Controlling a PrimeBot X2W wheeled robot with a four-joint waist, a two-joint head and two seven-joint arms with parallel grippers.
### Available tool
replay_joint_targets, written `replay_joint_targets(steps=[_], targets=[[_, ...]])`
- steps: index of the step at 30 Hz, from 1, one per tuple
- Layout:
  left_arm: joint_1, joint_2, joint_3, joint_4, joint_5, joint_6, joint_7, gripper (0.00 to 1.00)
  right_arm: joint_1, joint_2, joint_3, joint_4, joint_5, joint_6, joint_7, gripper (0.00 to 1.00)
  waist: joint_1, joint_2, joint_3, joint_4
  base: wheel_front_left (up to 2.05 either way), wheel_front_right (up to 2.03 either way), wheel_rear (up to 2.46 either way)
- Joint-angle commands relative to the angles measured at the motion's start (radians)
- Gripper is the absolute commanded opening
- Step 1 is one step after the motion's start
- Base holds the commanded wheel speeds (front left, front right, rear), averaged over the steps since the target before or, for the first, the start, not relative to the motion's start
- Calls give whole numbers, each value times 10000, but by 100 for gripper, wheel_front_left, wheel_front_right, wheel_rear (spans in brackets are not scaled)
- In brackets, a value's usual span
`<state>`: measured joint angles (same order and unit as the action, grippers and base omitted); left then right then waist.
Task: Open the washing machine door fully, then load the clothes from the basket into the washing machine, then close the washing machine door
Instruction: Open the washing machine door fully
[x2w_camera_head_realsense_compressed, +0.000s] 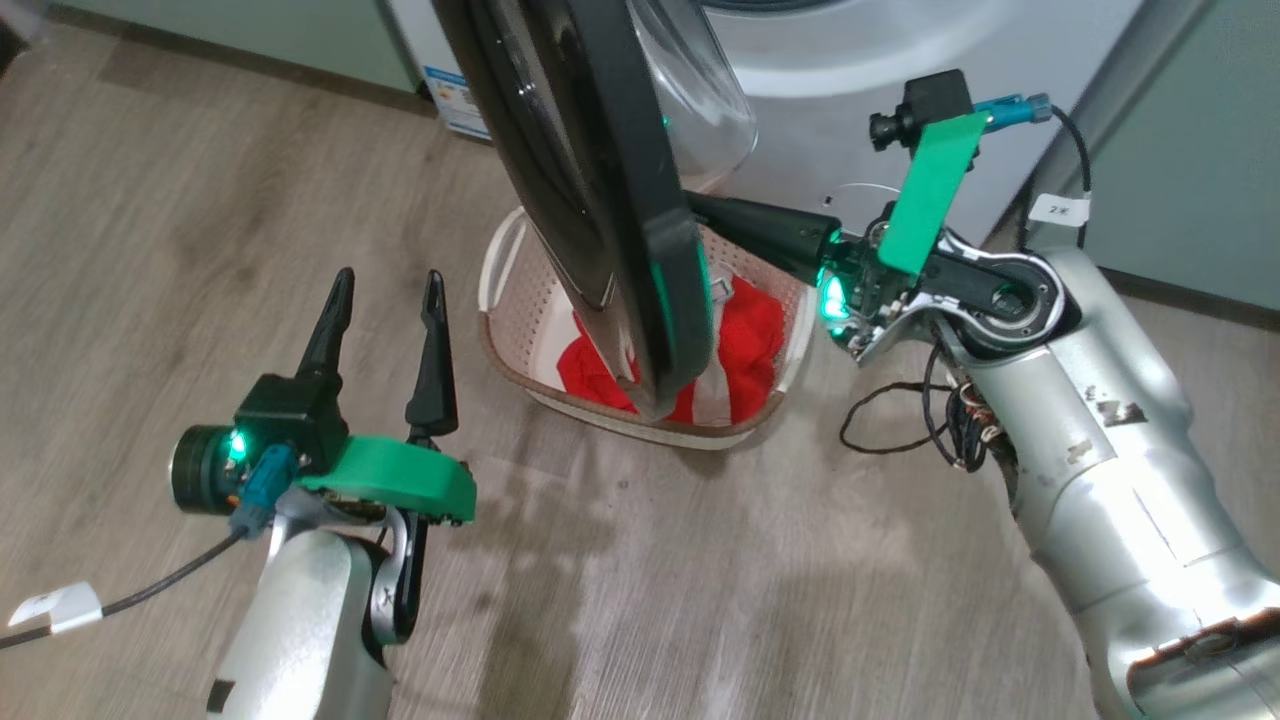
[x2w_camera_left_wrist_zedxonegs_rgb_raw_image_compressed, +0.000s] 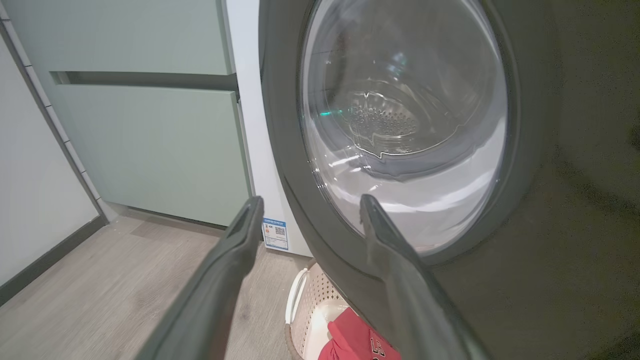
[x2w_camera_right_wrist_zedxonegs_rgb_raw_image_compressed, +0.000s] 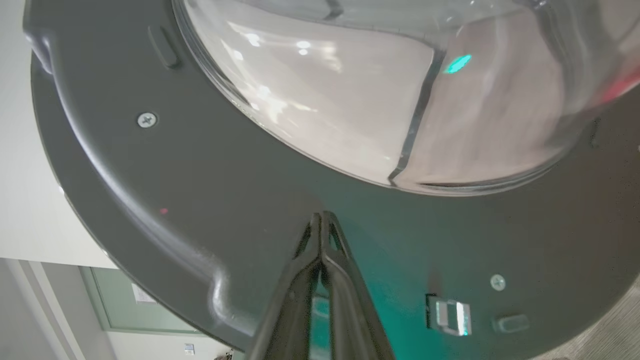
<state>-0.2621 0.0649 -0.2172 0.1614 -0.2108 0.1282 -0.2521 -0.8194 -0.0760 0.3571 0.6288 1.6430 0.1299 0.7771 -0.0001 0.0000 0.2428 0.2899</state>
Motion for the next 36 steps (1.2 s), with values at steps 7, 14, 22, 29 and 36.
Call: replay_joint_targets(steps=[7,14,22,29,36], targets=[[-99,13,373,-257,-89,80,-97,100,43,258,717,-497,574,8,-557,0,1,0,-104,522,0,0,0],[-90,-19,324,-237,-119,72,-97,100,126,258,1165,-523,999,8,-941,0,1,0,-171,757,0,0,0],[-84,-49,266,-162,-274,28,-97,100,600,189,840,-976,1460,8,-1449,0,1,0,-263,830,0,0,0],[-12,-40,248,-116,-319,29,-97,100,2038,-234,-247,-2820,1814,8,-2294,64,1,0,-412,721,0,0,0],[131,22,287,-122,-353,77,-97,100,4269,-487,-1327,-5032,1685,8,-3476,100,1,0,-548,541,0,0,0]])
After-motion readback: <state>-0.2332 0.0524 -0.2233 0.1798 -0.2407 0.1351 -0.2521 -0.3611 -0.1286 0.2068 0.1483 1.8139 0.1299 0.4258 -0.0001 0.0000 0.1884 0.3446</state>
